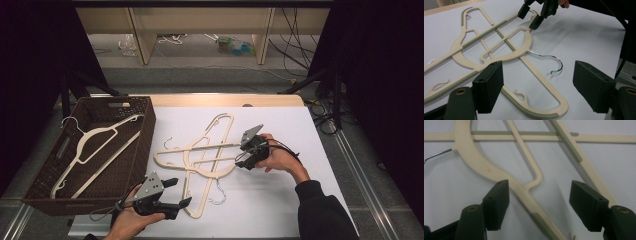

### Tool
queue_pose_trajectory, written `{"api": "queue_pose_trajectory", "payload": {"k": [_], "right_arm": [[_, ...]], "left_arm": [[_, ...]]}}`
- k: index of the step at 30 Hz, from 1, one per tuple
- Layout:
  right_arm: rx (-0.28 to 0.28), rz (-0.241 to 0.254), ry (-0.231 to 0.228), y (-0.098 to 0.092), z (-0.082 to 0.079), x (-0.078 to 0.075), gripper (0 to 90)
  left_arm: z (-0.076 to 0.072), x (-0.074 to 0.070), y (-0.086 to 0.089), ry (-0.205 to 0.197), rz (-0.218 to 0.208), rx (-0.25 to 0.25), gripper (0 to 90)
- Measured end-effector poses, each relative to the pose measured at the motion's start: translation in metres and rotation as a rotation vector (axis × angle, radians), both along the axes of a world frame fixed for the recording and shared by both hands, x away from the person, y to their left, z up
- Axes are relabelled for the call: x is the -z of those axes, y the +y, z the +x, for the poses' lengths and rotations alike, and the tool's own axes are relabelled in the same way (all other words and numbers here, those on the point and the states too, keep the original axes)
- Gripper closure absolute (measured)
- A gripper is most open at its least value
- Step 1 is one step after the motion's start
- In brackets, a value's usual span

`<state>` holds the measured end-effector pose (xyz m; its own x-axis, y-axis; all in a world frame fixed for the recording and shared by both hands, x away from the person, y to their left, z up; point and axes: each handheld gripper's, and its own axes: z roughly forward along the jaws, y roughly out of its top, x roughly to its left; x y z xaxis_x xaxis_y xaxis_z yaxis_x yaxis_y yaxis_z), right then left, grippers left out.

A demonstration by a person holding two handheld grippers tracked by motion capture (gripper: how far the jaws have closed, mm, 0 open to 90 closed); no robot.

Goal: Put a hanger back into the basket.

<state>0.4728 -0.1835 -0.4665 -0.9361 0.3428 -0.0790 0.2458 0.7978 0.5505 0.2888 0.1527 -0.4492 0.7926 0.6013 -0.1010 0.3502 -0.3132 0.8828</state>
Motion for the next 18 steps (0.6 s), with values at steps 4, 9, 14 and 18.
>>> {"api": "queue_pose_trajectory", "payload": {"k": [4, 9, 14, 18], "right_arm": [[-0.016, -0.024, 0.018, -0.0009, 0.0019, 0.0031, 37.7], [-0.038, -0.03, 0.07, -0.0029, 0.0033, 0.0053, 43.2], [-0.069, -0.035, 0.092, -0.007, 0.0025, 0.0038, 52.7], [-0.116, -0.074, 0.105, -0.0096, -0.0021, 0.0007, 60.9]], "left_arm": [[-0.0015, 0.0006, 0.0014, 0.004, -0.005, 0.003, 24.7], [-0.0002, 0.002, 0.0018, 0.008, -0.005, 0.008, 24.7], [-0.001, 0.0027, 0.0019, 0.005, 0.008, 0.008, 24.7], [-0.0007, 0.0034, 0.003, 0.013, 0.003, 0.006, 24.7]]}}
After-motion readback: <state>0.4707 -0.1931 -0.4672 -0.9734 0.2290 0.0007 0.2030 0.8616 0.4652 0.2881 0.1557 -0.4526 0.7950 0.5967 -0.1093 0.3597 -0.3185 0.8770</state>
